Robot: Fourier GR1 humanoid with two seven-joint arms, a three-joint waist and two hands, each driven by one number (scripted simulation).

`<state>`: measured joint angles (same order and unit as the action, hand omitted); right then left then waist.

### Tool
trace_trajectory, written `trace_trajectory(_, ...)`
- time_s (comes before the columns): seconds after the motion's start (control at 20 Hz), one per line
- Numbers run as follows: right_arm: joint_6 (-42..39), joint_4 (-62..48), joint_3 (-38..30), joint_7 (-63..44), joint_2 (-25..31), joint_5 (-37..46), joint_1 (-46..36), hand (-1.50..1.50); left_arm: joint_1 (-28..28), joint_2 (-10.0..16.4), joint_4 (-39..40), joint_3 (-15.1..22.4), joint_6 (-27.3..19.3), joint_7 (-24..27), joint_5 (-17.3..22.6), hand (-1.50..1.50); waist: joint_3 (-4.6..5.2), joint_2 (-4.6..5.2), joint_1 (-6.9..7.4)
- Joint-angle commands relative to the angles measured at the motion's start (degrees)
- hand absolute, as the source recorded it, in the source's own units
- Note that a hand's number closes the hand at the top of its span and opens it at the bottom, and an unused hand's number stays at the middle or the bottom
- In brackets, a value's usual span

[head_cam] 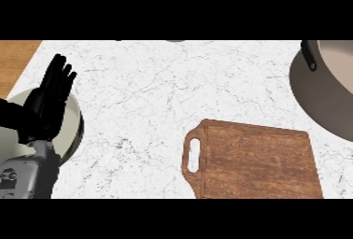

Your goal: Pick the croissant from the cutting board and place it in the pot

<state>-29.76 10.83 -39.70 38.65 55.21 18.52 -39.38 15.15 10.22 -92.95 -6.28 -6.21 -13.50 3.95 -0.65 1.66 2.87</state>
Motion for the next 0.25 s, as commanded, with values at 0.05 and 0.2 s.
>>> trace_trajectory(0.05, -6.8, -0.1, 0.1, 6.4, 0.6, -0.4, 3.2, -1.50, -0.8, 0.8, -1.1, -0.2, 0.2, -0.4, -0.3, 0.00, -0.06, -0.20, 0.16)
trace_trajectory(0.2, -7.7, -0.1, -0.2, 3.6, 2.4, -1.0, 1.6, -1.50, -1.1, -0.1, -0.9, 0.4, -0.4, 0.2, -0.8, 0.00, -0.07, -0.07, 0.60)
